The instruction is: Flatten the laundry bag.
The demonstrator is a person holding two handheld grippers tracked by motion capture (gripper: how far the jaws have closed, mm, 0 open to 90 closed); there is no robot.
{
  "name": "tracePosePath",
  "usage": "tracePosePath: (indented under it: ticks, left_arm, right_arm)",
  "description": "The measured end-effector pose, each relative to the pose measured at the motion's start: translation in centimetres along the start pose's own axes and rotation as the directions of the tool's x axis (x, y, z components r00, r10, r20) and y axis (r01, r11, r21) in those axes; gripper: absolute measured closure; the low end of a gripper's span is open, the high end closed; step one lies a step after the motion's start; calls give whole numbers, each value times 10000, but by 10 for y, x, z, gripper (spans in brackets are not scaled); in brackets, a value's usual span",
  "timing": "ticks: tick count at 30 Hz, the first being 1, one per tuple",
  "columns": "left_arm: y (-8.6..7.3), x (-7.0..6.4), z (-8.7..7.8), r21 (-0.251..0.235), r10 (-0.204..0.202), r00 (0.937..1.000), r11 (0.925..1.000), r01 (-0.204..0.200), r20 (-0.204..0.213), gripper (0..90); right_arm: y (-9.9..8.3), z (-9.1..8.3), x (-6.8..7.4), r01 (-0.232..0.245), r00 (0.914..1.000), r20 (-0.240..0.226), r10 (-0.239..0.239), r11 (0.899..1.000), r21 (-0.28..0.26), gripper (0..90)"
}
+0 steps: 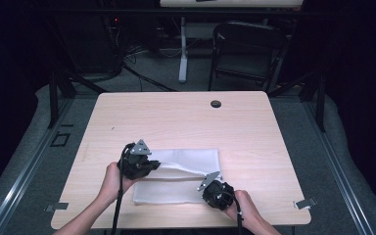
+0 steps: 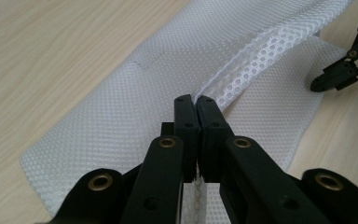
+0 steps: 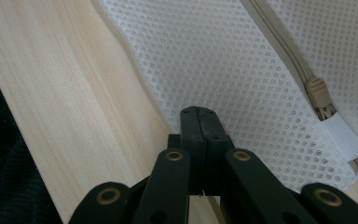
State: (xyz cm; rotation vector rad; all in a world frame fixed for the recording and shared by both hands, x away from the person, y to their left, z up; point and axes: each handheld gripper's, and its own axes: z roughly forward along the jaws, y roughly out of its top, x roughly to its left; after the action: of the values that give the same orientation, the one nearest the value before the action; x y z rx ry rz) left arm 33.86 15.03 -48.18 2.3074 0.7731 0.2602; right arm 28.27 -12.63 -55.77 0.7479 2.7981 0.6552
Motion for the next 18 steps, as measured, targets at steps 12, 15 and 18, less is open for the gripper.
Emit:
tracePosePath:
  ticks: [12,15,18]
  left_arm:
    - [21,10,-4,-257,-153,9989,9996,142,-439,881]
    - [25,13,-5,-284,-170,9985,9995,155,-526,881]
    - [30,15,-6,-336,-258,9980,9991,239,-573,881]
  right_arm:
    - [0,0,-1,-23,10000,-42,23,10000,93,900]
    - [0,-1,-2,-77,9999,-91,78,9999,104,900]
    - [0,-1,-2,-60,9999,-124,61,9999,108,900]
